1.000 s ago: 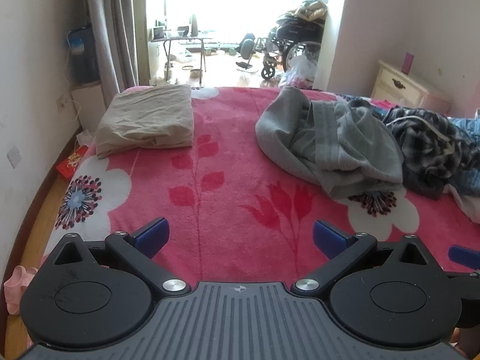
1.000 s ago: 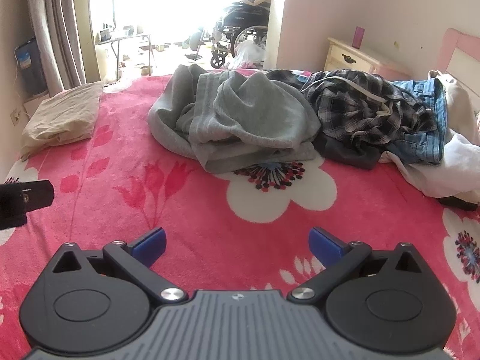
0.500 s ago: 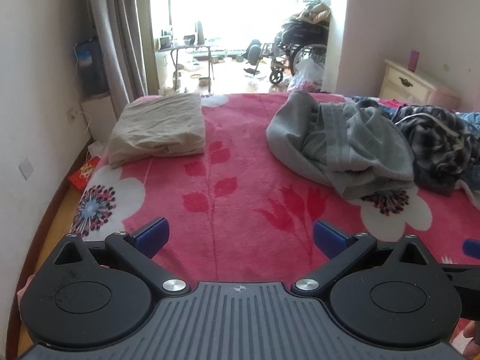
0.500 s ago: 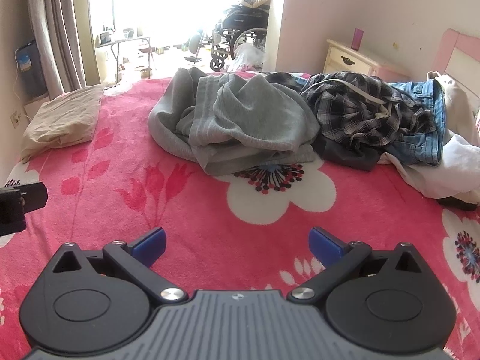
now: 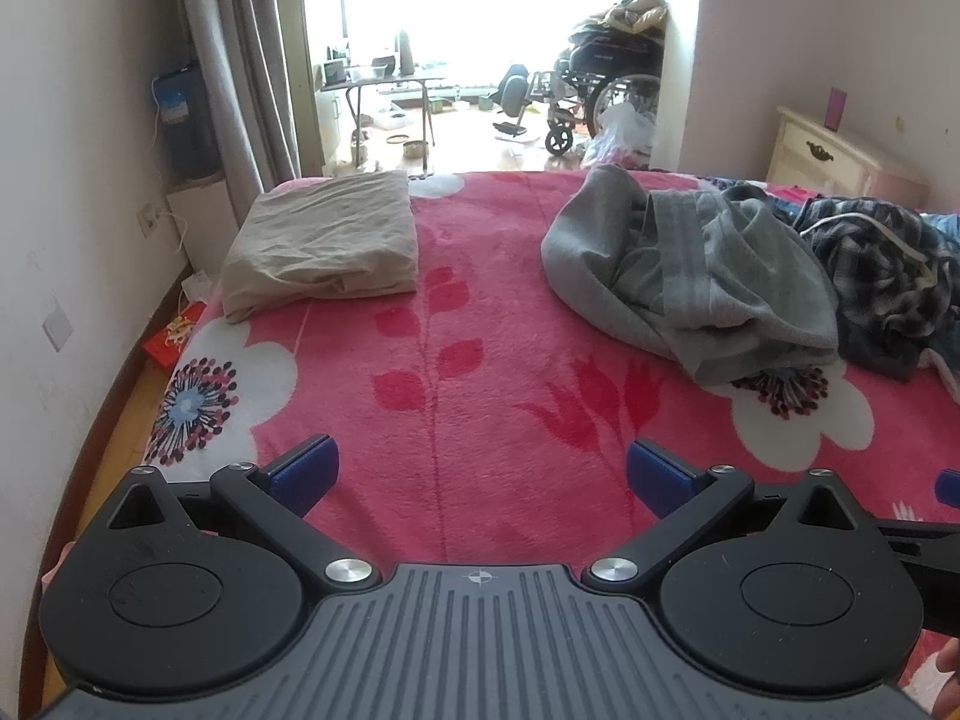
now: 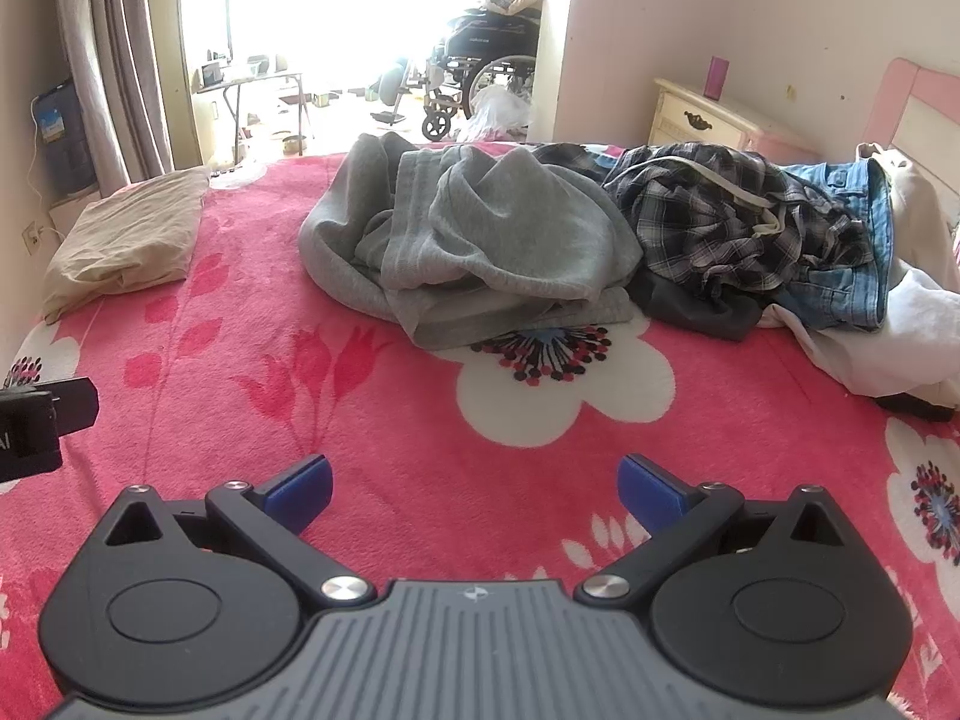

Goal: Fold clothes

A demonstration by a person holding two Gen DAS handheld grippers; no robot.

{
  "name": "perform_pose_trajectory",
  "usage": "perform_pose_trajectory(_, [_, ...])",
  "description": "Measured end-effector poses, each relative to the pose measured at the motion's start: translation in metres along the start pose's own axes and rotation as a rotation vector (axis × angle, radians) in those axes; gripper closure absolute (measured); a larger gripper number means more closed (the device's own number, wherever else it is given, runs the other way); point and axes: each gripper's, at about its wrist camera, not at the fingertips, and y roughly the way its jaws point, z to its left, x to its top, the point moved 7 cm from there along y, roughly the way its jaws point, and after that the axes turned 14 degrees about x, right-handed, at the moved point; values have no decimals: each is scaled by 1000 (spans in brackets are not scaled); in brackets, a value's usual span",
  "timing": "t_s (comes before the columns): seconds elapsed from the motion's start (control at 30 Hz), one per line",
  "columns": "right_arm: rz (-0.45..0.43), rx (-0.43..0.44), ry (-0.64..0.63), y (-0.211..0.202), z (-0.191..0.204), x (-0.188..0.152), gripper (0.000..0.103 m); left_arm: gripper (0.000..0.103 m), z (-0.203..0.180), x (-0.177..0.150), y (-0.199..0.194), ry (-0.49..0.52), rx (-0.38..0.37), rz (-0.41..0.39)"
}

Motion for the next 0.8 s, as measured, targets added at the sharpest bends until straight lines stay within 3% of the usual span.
perform_pose_trajectory(0.8, [3,5,-2,1,3,-3,0,0,3,-1,1,-9,9,13])
